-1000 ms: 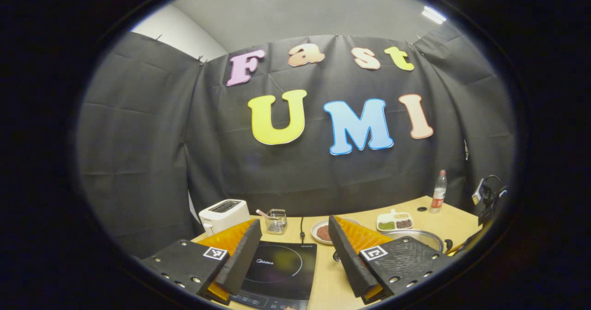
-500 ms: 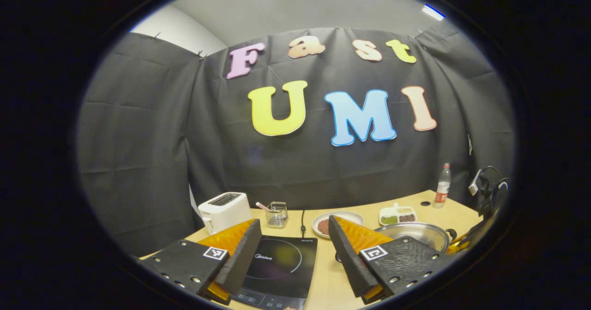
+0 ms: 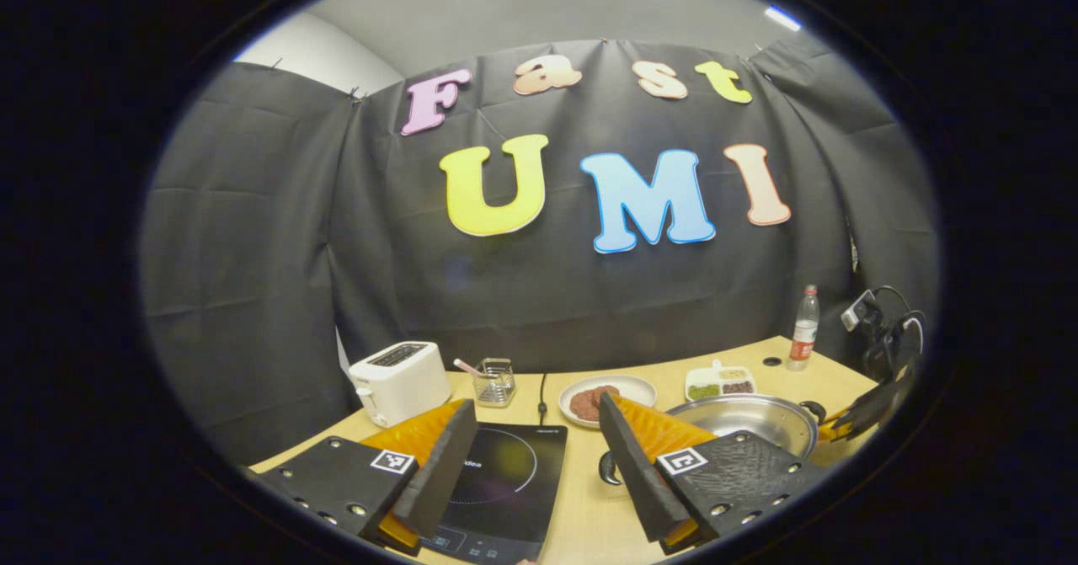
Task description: First push the handle of the pot to place it horizontally, then grasp the pot with both hands and set it on the induction cooktop.
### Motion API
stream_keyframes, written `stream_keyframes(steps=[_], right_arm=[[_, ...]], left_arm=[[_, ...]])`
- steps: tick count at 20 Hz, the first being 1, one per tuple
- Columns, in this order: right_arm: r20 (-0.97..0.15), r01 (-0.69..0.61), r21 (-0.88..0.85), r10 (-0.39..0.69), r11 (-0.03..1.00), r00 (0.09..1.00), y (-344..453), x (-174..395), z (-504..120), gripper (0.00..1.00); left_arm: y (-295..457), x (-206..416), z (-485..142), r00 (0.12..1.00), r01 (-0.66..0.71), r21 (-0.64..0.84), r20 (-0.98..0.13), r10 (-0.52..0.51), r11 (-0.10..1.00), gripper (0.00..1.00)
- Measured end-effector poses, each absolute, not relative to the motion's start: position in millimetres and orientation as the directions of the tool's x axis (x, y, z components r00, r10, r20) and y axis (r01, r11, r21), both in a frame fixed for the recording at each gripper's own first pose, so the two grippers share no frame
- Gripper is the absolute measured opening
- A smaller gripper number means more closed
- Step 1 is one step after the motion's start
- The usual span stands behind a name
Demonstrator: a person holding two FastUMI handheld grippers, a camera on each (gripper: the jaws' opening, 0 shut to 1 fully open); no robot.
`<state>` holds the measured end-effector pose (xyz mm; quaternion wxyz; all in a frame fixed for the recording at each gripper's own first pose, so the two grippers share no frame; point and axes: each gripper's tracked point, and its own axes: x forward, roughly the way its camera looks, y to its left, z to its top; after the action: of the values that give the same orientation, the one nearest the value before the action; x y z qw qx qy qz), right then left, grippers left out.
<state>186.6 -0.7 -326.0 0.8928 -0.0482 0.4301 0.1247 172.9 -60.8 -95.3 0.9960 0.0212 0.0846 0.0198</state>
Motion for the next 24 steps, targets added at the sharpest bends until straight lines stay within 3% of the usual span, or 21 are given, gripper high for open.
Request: stream_keyframes(steps=[7,11,12,15,16,24], right_arm=[[-0.757,-0.232,-0.018,0.138,0.972,0.638,-10,187,-314,0.02],[-0.644,-0.194,-0.002,0.147,0.981,0.750,-12,196,-271,0.03],[-0.606,-0.180,0.015,0.152,0.984,0.781,-12,199,-256,0.11],[-0.510,-0.138,0.058,0.148,0.989,0.847,-10,218,-226,0.92],[-0.491,-0.128,0.065,0.143,0.990,0.859,-11,225,-221,0.99],[-0.527,-0.136,0.078,0.157,0.988,0.835,-6,245,-245,0.99]], left_arm=[[-92,191,-136,0.966,0.039,0.004,-0.256,-0.037,0.999,0.87],[-102,202,-145,0.960,0.067,-0.013,-0.272,-0.068,0.998,0.89],[-105,204,-149,0.957,0.077,-0.020,-0.278,-0.079,0.997,0.89],[-114,214,-162,0.947,0.106,-0.036,-0.302,-0.112,0.994,0.89],[-116,218,-166,0.942,0.116,-0.040,-0.311,-0.123,0.992,0.89],[-143,240,-212,0.892,0.171,-0.086,-0.410,-0.191,0.982,0.89]])
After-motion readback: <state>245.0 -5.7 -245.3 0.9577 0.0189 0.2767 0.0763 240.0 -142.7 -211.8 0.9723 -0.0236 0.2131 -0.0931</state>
